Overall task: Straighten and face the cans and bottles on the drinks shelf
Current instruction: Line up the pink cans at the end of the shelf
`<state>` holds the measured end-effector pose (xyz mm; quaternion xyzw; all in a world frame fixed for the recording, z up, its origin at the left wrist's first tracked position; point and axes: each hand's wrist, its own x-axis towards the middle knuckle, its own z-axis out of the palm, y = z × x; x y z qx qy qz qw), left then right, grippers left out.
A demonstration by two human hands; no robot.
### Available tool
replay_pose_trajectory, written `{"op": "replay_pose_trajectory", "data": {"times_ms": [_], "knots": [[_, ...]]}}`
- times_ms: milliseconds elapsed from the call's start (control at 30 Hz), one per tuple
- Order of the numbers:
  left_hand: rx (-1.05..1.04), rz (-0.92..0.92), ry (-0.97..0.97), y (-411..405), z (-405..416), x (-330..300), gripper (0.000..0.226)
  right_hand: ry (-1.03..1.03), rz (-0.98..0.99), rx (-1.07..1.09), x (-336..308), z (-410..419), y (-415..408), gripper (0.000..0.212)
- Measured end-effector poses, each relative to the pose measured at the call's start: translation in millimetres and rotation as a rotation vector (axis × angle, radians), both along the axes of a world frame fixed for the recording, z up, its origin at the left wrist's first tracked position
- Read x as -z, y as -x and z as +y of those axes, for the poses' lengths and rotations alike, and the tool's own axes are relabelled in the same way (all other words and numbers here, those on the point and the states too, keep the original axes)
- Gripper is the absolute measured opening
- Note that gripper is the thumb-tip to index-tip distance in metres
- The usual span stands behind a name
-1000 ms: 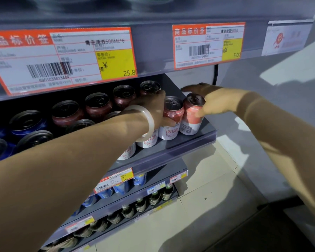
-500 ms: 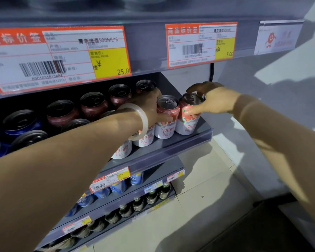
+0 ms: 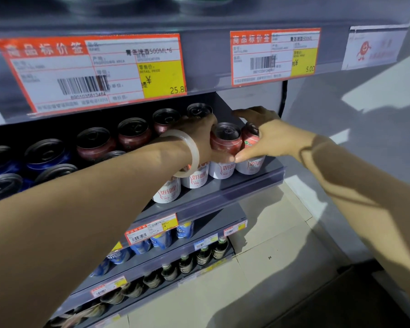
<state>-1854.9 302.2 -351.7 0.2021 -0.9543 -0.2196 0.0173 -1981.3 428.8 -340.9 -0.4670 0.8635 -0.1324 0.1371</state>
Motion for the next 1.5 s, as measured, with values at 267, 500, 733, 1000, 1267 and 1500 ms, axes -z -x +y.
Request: {"op": "replay_pose_trajectory", "data": {"times_ms": [267,500,733,1000,1267,1500], "knots": [[0.026,-0.012,0.011,-15.6,-13.4,6.0,0.074,-0.047,-0.009,0.022,6.2,-18.5,-4.6,0.079],[0.019,0.003,0.017,-15.8,-14.3,8.1,0.072,-0.075,-0.134,0.001,1.3,-18.1,-2.9,0.081],[-0.035,-0.057,0.03,-30.4,-20.5,-3.0,0.087,-0.087,0.109,-0.057,-2.9,-20.4,-17.4,0.096],[0.039,-0.18,0.077,-77.5,-35.7,2.3,0.086,-0.053,0.044,-0.224,-0.3,-55.3,-60.7,0.072],[0.011,-0.191,0.102,-75.3,-39.3,6.0,0.084,-0.036,0.016,-0.216,2.2,-56.6,-54.0,0.067],[0.025,-0.124,0.117,-84.3,-34.9,2.5,0.102,-0.055,0.064,-0.217,-1.1,-54.0,-62.5,0.086]]}}
